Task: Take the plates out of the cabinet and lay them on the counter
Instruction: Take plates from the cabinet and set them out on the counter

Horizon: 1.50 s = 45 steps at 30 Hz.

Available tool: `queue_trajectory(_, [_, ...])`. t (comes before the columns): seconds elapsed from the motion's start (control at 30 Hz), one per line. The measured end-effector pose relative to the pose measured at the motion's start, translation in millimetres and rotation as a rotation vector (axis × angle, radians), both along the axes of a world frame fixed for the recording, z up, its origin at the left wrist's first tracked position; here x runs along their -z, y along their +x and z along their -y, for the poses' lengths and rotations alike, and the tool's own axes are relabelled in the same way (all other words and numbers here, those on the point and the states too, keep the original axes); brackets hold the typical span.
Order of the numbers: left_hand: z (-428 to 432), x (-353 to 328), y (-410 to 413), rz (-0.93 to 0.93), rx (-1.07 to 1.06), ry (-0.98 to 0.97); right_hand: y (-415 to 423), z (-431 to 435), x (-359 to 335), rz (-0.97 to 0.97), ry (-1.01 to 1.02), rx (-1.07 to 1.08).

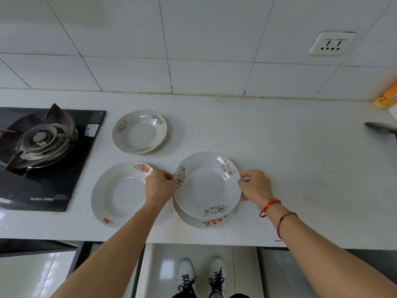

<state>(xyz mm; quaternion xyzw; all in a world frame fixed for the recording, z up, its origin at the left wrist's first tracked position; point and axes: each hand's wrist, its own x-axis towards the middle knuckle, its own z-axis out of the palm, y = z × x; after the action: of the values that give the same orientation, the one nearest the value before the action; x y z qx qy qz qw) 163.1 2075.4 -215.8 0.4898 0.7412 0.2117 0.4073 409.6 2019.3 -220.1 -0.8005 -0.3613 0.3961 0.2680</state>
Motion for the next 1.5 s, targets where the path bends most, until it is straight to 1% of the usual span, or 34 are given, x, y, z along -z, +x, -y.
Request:
queue_trajectory(0.43, [-84, -32, 18, 0.015, 0.037, 0.065, 17, -75, -31, -0.021, 0.106, 0.042])
queue_trajectory(0.73, [-148, -7, 32, -0.035, 0.025, 0.087, 25, -136, -18, -0.045, 0.067, 0.017])
queue_trajectory(0.87, [-169, 7, 36, -0.064, 0.028, 0.091, 28, -158, -4, -0.015, 0.052, 0.006])
queue_trajectory(1.1, [-187, 23, 46, -0.127, 0.068, 0.107, 34, -181, 19, 0.025, 0.028, -0.013])
queue_trajectory(1.37, [-192, 27, 54, -0.215, 0.142, 0.135, 38, -188, 32, 0.022, 0.035, -0.022])
queue_trajectory(1.5, [-192, 25, 56, -0.226, 0.147, 0.140, 39, -189, 34, 0.010, 0.048, -0.010])
